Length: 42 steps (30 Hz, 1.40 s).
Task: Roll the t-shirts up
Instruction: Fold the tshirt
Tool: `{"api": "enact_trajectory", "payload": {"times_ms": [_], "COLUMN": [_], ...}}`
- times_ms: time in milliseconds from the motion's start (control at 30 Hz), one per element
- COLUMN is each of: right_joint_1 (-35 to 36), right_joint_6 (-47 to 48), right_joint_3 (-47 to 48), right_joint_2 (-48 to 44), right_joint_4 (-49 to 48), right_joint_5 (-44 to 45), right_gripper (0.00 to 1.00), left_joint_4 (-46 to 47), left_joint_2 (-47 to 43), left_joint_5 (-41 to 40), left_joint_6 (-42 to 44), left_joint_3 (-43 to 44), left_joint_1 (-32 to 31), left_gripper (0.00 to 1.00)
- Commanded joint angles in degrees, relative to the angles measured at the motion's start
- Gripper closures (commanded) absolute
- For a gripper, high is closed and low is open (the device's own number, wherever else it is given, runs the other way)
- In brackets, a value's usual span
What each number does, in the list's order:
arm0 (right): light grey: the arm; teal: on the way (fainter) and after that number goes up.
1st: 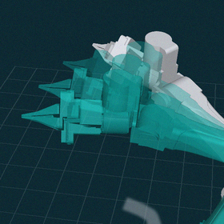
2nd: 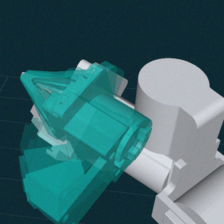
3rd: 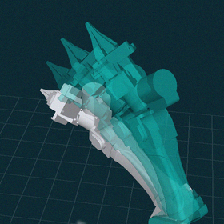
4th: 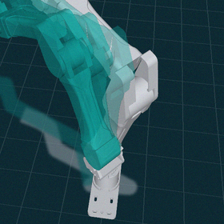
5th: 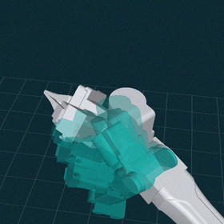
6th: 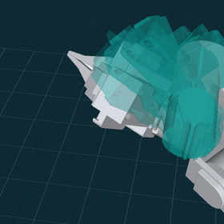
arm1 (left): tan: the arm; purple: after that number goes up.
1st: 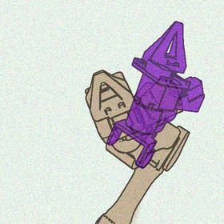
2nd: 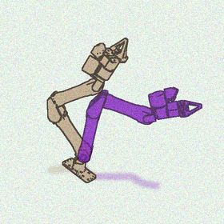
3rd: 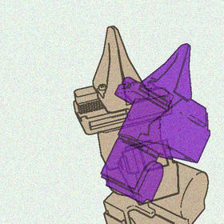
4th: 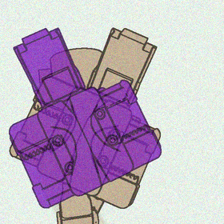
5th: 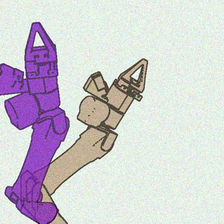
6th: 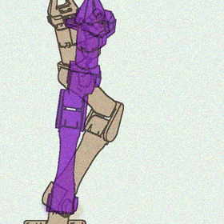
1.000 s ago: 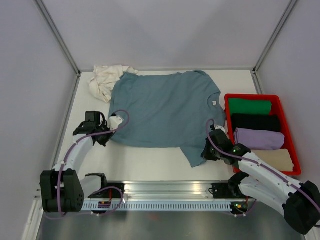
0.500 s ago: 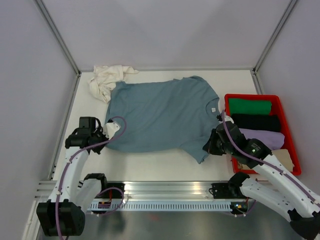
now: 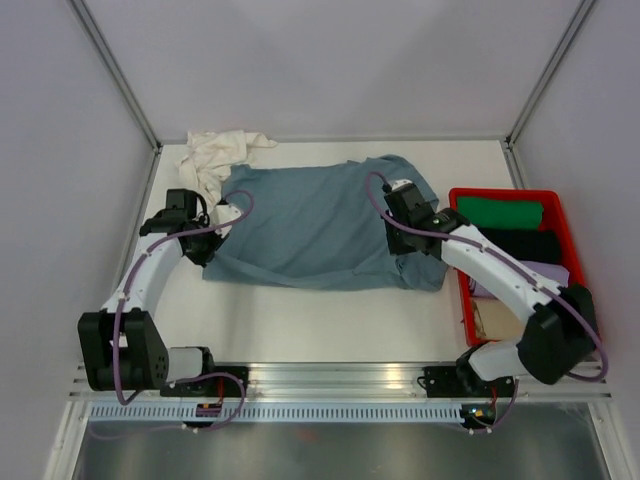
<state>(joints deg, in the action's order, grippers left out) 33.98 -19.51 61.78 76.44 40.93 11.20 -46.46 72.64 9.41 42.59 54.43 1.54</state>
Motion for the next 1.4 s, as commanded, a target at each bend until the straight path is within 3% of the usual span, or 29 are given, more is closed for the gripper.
{"api": "enact_trajectory", "payload": {"times_ms": [0, 233, 433, 467, 567, 600, 633, 733, 767, 833, 900, 1033, 1100, 1267, 1367], "right_joint_1": [-5.0, -7.7, -9.4, -9.8, -10.4, -10.5, -10.6, -11.7, -12.9, -13.9, -14.9, -15.1, -15.1, -15.7, -16.3], "right_joint_6": [11.1, 17.7, 18.6, 18.6, 18.5, 18.3, 17.4, 15.8, 14.9, 14.2, 13.4, 11.3, 9.9, 9.2, 9.7], "right_joint_3": [7.2, 19.2, 24.3, 24.6, 26.0, 27.2, 27.9, 26.7, 25.7, 21.2, 16.2, 7.8, 3.0, -3.1, -3.8], "right_joint_2": [7.6, 24.3, 32.1, 32.6, 34.6, 35.1, 35.0, 31.6, 30.2, 25.5, 21.8, 17.0, 14.0, 11.2, 12.9], "right_joint_4": [-7.4, -9.2, -9.7, -10.0, -10.3, -9.1, -8.2, -7.0, -7.3, -7.5, -6.8, -6.6, -7.5, -10.6, -10.8], "right_joint_5": [-0.1, -0.4, -0.7, -1.0, -0.7, -0.1, 0.7, 1.1, 0.3, -0.6, -0.7, -1.0, -1.5, -1.4, -1.5], "right_gripper": [1.00, 1.00, 0.96, 0.93, 0.53, 0.45, 0.43, 0.41, 0.41, 0.43, 0.50, 0.63, 0.63, 0.45, 0.44], "left_joint_4": [7.1, 10.5, 11.0, 11.0, 11.1, 11.0, 11.1, 11.1, 11.2, 11.2, 11.1, 11.0, 10.0, 7.6, 8.3], "left_joint_2": [4.5, 15.0, 22.6, 23.4, 25.1, 25.4, 25.5, 25.7, 25.5, 24.8, 22.4, 17.7, 15.0, 14.4, 15.4], "left_joint_5": [-2.1, -4.1, -4.6, -5.0, -5.0, -4.8, -4.8, -4.9, -6.0, -7.4, -8.8, -11.3, -10.6, -8.1, -5.6], "left_joint_6": [-4.0, -7.1, -8.5, -8.7, -8.9, -9.1, -9.4, -9.7, -10.1, -11.3, -12.3, -14.7, -15.7, -17.4, -16.7], "left_joint_3": [4.7, 8.3, 11.3, 11.6, 12.0, 12.0, 12.1, 12.1, 12.2, 12.3, 11.8, 11.7, 10.6, 5.3, 1.5], "left_joint_1": [0.4, 0.4, 0.4, 0.4, 0.4, 0.4, 0.4, 0.4, 0.4, 0.3, 0.4, 0.4, 0.2, 0.0, -0.3], "left_gripper": [0.98, 0.98, 0.98, 0.98, 0.98, 0.97, 0.93, 0.78, 0.66, 0.57, 0.41, 0.38, 0.38, 0.34, 0.33]}}
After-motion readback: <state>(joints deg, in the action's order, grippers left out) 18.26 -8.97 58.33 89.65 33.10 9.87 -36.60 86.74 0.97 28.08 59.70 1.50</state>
